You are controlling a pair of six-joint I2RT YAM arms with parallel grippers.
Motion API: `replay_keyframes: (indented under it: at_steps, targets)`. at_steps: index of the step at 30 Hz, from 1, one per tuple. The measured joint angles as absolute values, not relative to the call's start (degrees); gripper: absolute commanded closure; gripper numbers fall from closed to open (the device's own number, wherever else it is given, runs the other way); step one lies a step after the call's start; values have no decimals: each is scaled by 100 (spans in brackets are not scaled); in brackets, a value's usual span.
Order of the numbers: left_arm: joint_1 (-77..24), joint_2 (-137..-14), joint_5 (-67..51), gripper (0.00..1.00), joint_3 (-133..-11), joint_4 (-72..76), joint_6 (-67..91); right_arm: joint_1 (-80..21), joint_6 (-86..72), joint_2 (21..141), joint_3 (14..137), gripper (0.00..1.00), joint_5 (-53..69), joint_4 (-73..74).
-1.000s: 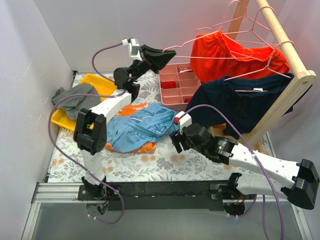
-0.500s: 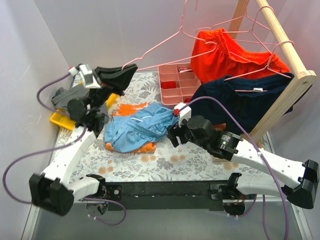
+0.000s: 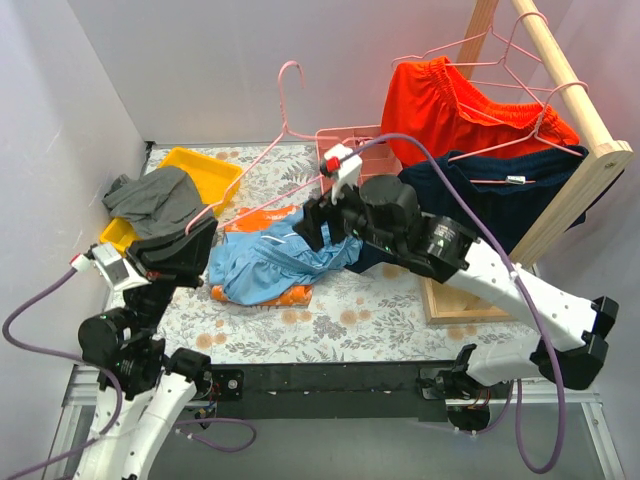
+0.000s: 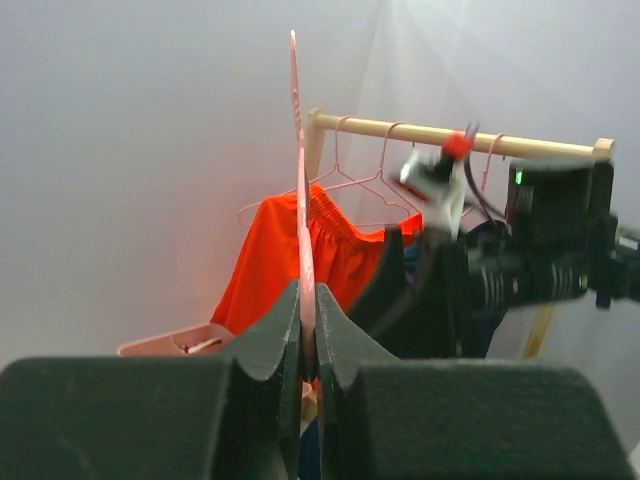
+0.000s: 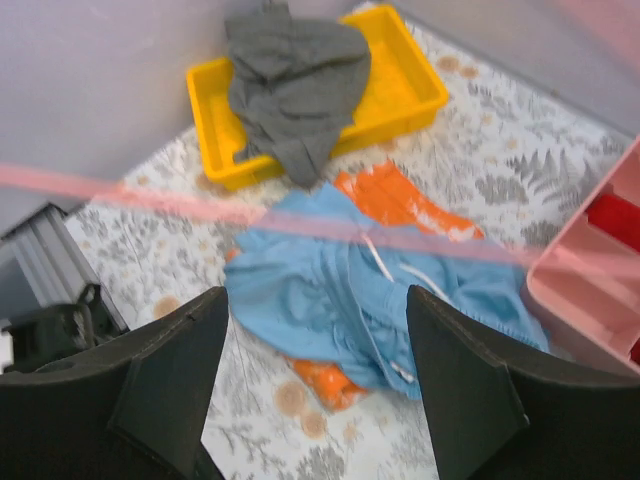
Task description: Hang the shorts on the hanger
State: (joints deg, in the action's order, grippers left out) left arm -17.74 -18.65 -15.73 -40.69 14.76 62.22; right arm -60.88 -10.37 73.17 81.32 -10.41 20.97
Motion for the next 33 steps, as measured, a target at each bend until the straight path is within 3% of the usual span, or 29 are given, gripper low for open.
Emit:
replay_keyframes:
  at_steps: [6, 10, 33]
  targets:
    - [-1774, -945, -1164, 100, -3774, 62, 6335, -6088, -1133, 8715, 10827, 20, -998, 2274]
    - [-1774, -742, -947, 100, -3776, -550, 6318, -6045, -1341, 9321, 11828, 21, -880, 2314]
    - [-1774, -642, -845, 100, -3719, -1247, 6176, -4943, -2722, 10632, 12234, 28, -145, 2187]
